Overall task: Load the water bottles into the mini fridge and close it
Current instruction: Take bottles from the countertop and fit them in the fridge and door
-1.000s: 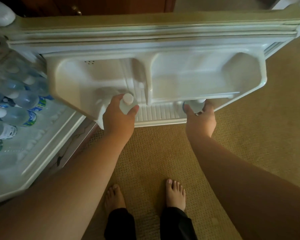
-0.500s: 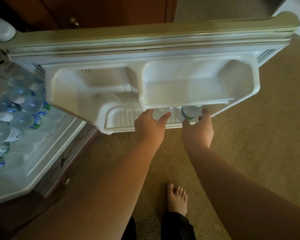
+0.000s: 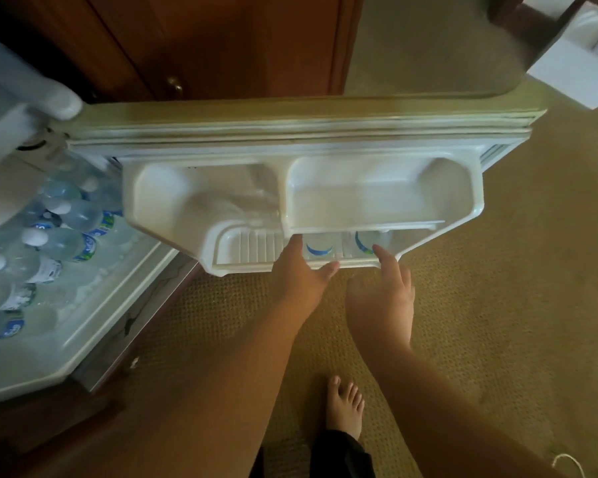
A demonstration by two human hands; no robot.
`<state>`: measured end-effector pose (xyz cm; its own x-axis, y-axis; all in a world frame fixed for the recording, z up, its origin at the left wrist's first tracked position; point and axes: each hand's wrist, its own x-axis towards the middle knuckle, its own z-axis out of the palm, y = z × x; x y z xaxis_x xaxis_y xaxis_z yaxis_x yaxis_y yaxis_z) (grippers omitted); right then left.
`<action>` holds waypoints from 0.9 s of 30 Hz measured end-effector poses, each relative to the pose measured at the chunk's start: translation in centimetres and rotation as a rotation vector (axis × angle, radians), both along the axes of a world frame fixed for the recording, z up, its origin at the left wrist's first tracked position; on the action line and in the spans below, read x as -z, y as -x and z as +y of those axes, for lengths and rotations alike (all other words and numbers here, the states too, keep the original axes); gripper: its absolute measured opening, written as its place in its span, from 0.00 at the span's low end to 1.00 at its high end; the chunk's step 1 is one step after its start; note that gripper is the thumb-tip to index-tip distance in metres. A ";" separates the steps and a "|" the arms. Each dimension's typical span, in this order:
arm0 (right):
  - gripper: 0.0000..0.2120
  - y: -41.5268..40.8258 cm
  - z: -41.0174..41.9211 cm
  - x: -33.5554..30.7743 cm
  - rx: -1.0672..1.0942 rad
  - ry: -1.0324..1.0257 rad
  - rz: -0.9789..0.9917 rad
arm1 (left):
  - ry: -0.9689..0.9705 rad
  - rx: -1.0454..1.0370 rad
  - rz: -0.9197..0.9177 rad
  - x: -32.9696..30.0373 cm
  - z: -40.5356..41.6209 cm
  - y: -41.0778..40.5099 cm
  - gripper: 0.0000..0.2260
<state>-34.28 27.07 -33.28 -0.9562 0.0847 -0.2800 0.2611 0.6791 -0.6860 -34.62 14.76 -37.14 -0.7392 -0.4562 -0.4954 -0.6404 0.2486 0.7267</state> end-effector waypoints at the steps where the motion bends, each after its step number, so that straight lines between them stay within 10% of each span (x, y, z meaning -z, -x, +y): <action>1: 0.27 -0.5 -0.1 -1.1 -0.033 -0.004 0.042 | -0.017 0.025 -0.008 -0.5 -0.6 -0.9 0.33; 7: 0.30 -1.8 0.2 -11.0 -0.248 -0.063 0.142 | 0.037 0.031 -0.015 -9.4 -3.3 -7.9 0.19; 18: 0.32 0.6 -3.0 -39.1 -0.521 0.102 0.520 | 0.454 -0.119 0.511 -45.8 -7.5 -9.1 0.21; 27: 0.32 5.6 -9.3 -53.5 -0.634 0.203 0.711 | 0.539 -0.262 0.754 -61.6 -11.7 -6.4 0.20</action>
<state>-39.93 17.73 20.24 -0.7595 -0.4899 0.4279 -0.6324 0.4023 -0.6620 -28.24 3.04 24.43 -0.6197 -0.6797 0.3924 -0.1347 0.5846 0.8001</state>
